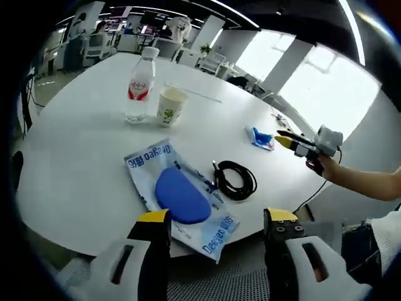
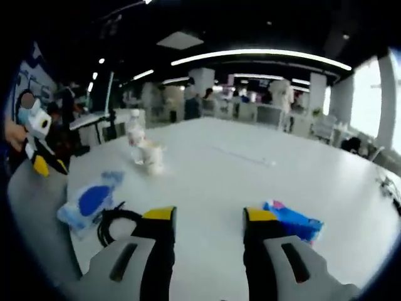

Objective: Arrange the tabletop items into an orderly group along one side of the table until the central work area is clear of visible clutter.

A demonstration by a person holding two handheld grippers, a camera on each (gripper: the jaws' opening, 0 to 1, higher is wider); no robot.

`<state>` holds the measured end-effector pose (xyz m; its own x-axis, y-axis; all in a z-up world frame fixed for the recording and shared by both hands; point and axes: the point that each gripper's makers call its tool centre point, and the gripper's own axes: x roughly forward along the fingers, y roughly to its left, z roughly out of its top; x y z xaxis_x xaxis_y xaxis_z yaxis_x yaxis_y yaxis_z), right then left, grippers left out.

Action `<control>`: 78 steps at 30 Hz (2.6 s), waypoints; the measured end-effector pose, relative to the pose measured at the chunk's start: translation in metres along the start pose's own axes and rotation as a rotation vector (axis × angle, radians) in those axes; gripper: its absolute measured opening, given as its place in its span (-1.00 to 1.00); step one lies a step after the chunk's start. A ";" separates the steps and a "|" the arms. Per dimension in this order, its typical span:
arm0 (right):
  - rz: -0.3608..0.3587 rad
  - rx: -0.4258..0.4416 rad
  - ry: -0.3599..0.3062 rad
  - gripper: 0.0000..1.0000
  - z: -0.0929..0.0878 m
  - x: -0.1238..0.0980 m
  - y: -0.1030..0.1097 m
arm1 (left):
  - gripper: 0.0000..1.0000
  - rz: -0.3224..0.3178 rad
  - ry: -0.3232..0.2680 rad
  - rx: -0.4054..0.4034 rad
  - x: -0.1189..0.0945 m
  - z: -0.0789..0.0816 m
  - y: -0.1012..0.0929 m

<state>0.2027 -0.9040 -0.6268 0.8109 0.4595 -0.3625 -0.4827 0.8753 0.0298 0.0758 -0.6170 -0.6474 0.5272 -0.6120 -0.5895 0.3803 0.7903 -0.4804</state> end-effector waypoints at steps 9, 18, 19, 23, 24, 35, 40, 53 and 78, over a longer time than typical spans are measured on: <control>0.031 0.091 -0.015 -0.13 0.006 -0.008 0.030 | 0.23 0.004 -0.018 0.055 -0.012 0.040 0.035; 0.104 0.134 0.033 -0.14 -0.002 -0.011 0.063 | 0.18 -0.029 0.002 0.106 -0.014 0.053 0.046; 0.117 0.169 0.036 -0.14 -0.001 -0.011 0.069 | 0.18 -0.030 0.012 0.114 -0.013 0.053 0.047; 0.154 0.215 0.099 -0.04 -0.012 -0.009 0.088 | 0.18 -0.039 0.026 0.133 -0.008 0.059 0.054; 0.156 0.215 0.100 -0.03 -0.014 -0.009 0.091 | 0.18 -0.043 0.028 0.135 -0.007 0.061 0.055; 0.198 0.449 0.104 -0.04 -0.013 -0.016 0.132 | 0.12 -0.101 0.083 0.235 0.015 0.077 0.061; 0.162 0.528 0.118 -0.07 -0.016 -0.018 0.137 | 0.13 -0.129 0.127 0.286 0.027 0.079 0.065; 0.116 0.658 0.079 -0.13 -0.004 -0.016 0.172 | 0.11 -0.194 0.237 0.358 0.055 0.071 0.075; 0.132 0.965 0.616 -0.31 -0.093 -0.003 0.263 | 0.03 -0.222 0.432 0.432 0.091 0.046 0.092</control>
<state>0.0429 -0.6892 -0.7042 0.3456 0.6374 -0.6887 0.1178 0.6987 0.7057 0.1937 -0.5984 -0.7158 0.0821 -0.6474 -0.7577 0.7635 0.5295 -0.3696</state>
